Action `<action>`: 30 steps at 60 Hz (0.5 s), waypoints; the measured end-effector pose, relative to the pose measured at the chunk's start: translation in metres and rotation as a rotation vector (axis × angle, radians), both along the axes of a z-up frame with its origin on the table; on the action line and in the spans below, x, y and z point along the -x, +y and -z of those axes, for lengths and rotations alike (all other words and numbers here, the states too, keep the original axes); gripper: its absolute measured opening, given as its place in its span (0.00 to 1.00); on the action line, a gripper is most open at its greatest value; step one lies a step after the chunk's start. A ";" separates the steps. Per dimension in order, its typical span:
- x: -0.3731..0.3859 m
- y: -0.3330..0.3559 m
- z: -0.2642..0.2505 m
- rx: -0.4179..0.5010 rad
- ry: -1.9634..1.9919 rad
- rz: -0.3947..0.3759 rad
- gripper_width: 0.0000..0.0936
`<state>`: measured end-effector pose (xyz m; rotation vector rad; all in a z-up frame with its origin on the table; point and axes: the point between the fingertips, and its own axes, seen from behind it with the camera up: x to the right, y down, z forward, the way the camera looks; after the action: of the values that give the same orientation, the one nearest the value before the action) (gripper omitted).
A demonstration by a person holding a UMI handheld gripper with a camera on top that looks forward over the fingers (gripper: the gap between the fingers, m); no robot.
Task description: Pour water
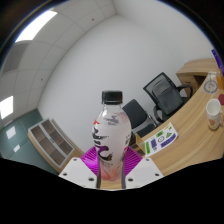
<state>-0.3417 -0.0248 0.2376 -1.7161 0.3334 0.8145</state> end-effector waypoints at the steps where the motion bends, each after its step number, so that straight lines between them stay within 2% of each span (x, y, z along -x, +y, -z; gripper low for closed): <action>1: -0.006 0.001 -0.007 0.002 0.050 -0.007 0.29; 13: -0.094 0.021 -0.058 0.054 0.690 -0.016 0.29; 22: -0.166 0.039 -0.047 0.090 1.023 0.023 0.29; 27: -0.190 0.052 -0.026 0.131 1.197 0.037 0.29; 30: -0.208 0.057 -0.011 0.165 1.299 0.071 0.29</action>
<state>-0.1338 0.0325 0.2484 -1.0743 1.3333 1.8042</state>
